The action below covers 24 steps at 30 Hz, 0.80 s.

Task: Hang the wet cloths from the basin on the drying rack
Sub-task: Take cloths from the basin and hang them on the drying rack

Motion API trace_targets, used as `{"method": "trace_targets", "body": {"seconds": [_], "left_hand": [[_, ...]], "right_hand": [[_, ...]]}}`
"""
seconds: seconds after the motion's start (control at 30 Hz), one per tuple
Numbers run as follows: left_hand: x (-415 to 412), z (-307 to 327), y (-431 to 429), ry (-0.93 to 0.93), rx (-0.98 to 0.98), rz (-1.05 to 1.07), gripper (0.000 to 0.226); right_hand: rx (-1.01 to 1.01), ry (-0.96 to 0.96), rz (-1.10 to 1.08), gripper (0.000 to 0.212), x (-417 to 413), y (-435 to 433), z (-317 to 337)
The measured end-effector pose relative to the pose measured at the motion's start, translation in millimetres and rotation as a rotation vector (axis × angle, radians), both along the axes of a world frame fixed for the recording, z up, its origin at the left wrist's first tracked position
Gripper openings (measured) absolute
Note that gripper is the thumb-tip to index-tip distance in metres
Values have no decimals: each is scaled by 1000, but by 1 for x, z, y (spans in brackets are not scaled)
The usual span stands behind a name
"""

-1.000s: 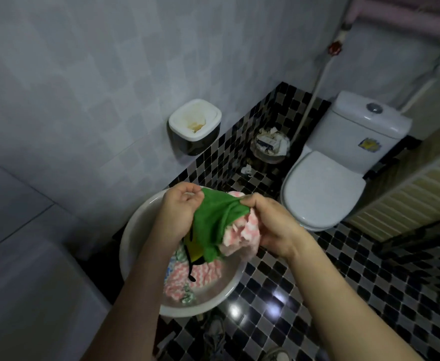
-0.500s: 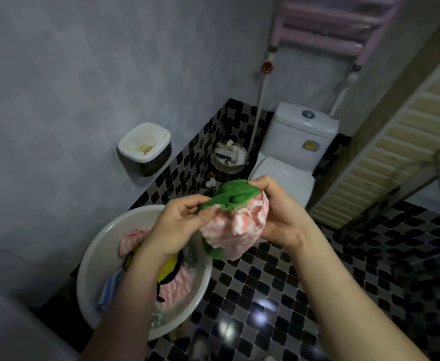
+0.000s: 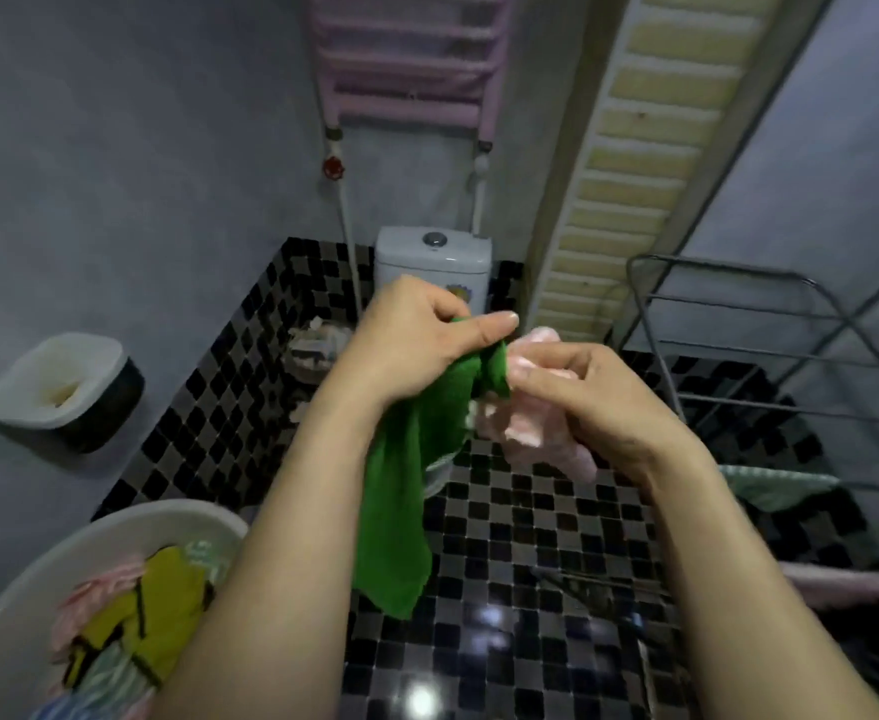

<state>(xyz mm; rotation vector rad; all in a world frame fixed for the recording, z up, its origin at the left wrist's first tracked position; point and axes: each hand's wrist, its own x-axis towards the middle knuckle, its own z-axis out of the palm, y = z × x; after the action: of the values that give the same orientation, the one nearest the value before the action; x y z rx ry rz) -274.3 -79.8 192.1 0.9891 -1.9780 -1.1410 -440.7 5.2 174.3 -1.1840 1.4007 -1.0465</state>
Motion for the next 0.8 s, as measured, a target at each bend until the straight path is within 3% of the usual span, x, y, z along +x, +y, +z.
{"method": "trace_targets", "body": {"seconds": [0.07, 0.2, 0.4, 0.6, 0.8], "left_hand": [[-37, 7, 2, -149, -65, -75, 63], [-105, 10, 9, -229, -141, -208, 55], [-171, 11, -1, -325, -299, -363, 32], [-217, -16, -12, -336, -348, -405, 20], [-276, -34, -38, -218, -387, -443, 11]], "right_hand": [[-22, 138, 42, 28, -20, 7, 12], [-107, 537, -164, 24, -65, 13, 17], [-97, 789, -251, 11, -151, 27, 24], [-235, 892, -550, 18, -217, 24, 26], [-343, 783, -970, 22, -285, 19, 29]]}}
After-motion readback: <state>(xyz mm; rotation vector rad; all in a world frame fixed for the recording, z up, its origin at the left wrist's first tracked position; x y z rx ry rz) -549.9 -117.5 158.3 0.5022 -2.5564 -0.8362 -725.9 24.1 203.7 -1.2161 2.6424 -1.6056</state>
